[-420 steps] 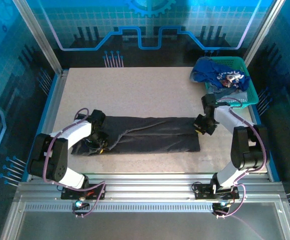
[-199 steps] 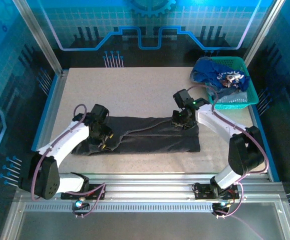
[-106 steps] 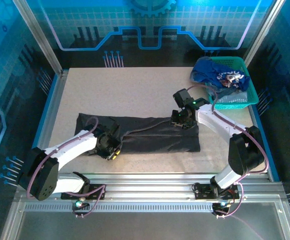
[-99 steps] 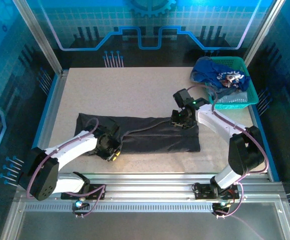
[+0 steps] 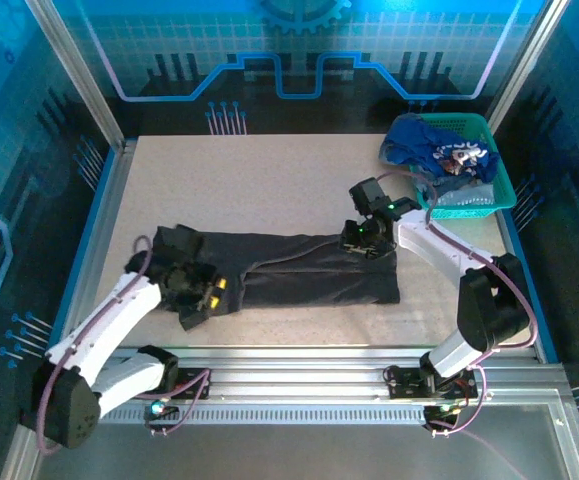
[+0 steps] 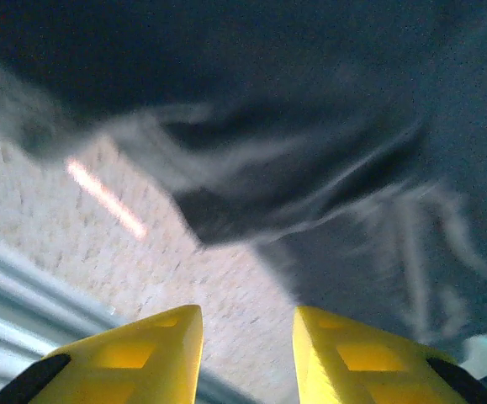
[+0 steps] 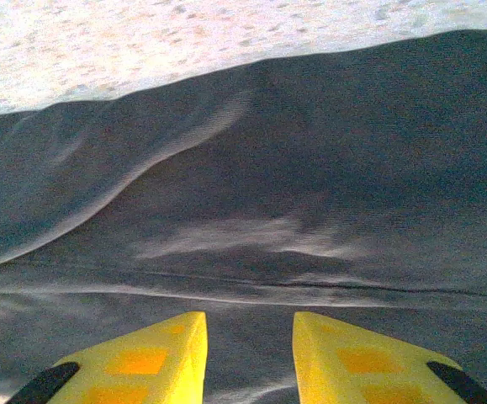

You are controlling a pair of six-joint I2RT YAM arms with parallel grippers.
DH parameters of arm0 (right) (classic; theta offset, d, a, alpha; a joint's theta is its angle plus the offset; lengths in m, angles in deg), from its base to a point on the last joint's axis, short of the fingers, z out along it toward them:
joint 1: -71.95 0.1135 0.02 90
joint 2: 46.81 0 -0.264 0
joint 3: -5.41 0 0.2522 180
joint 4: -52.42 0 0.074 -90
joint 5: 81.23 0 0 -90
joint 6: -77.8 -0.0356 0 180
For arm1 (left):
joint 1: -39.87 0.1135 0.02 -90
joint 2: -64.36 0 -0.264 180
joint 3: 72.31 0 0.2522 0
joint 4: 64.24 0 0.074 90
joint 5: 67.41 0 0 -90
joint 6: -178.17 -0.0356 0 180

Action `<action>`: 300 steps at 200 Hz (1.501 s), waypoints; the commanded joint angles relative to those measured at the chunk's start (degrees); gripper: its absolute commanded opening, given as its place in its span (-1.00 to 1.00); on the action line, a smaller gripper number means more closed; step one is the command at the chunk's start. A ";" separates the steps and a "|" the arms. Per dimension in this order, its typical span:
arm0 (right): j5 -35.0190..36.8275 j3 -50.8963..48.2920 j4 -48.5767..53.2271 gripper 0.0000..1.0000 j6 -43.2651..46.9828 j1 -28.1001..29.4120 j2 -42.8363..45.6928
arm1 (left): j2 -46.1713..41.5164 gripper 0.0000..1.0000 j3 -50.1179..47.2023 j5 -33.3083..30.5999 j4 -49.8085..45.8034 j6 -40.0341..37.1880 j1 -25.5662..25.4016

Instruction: Fold and stack the t-shirts

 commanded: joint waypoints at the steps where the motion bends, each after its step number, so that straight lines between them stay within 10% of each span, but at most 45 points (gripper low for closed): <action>1: -12.08 -1.88 -9.18 -0.26 2.75 0.06 1.22 | 0.44 -0.30 1.72 -3.05 -5.24 -13.04 12.21; 44: -20.25 0.78 -11.34 -0.22 2.47 1.80 -5.39 | 13.26 -0.09 3.05 -4.10 5.85 -37.79 29.58; 91: -21.72 1.21 -10.55 -0.22 1.53 -1.96 -10.55 | 19.20 -0.04 2.99 -1.22 14.51 -54.70 31.23; 223: -25.53 -0.71 -14.00 -0.20 -2.72 -2.65 -14.88 | 21.35 -0.13 -0.91 -0.90 9.47 -53.28 30.86; 300: -24.58 0.25 -12.92 -0.21 -2.86 -2.82 -16.56 | 21.82 -0.58 -1.26 0.23 10.31 -51.49 30.54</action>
